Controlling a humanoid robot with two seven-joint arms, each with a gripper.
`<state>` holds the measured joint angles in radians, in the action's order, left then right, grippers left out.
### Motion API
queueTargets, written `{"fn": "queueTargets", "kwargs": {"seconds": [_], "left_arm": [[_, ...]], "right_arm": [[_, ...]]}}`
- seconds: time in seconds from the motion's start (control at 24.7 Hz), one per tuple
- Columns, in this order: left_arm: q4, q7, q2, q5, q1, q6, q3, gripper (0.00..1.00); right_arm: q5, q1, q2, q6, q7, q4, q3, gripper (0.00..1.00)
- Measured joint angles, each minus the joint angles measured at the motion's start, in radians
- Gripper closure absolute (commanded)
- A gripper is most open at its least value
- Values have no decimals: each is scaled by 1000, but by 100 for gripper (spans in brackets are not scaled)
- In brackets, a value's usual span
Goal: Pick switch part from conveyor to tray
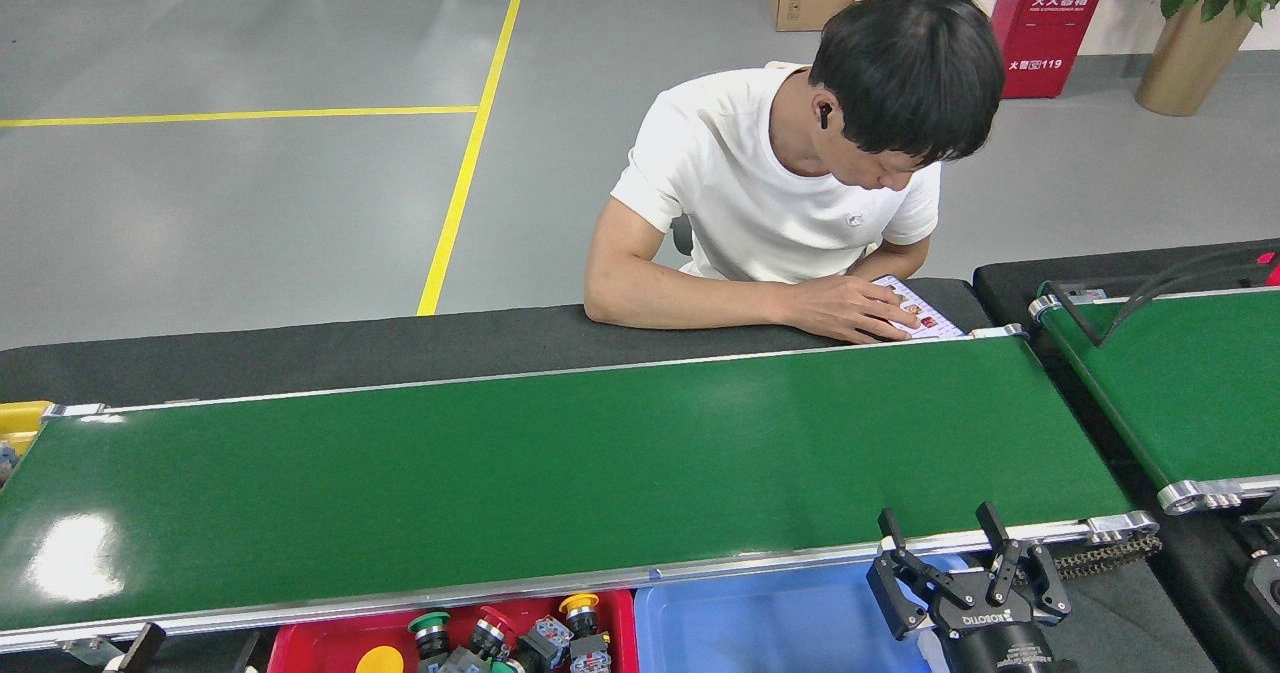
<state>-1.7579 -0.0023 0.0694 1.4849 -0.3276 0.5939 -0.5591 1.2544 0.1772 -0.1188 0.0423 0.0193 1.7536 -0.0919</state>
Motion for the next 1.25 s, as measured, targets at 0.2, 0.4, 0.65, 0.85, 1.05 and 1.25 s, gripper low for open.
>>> {"fn": "queueTargets", "kwargs": {"seconds": [0.2, 0.4, 0.65, 0.85, 1.05, 1.25], "left_arm": [[-3, 30, 16, 31, -2, -100, 56, 1], [-4, 34, 19, 31, -17, -123, 92, 1], [-5, 28, 53, 33, -9, -127, 79, 1], [-5, 2, 57, 36, 30, -128, 95, 1], [-5, -6, 57, 39, 39, -131, 128, 1], [-4, -6, 57, 39, 41, -139, 164, 1]], "right_arm": [[0, 0, 1, 1, 1, 0, 21, 1], [0, 1, 0, 6, 0, 0, 53, 1], [0, 1, 0, -7, -2, 0, 57, 1], [0, 23, 0, -11, -2, 0, 90, 1], [0, 37, 0, -10, -2, 1, 113, 1], [0, 46, 0, -9, -2, 1, 118, 1]]}}
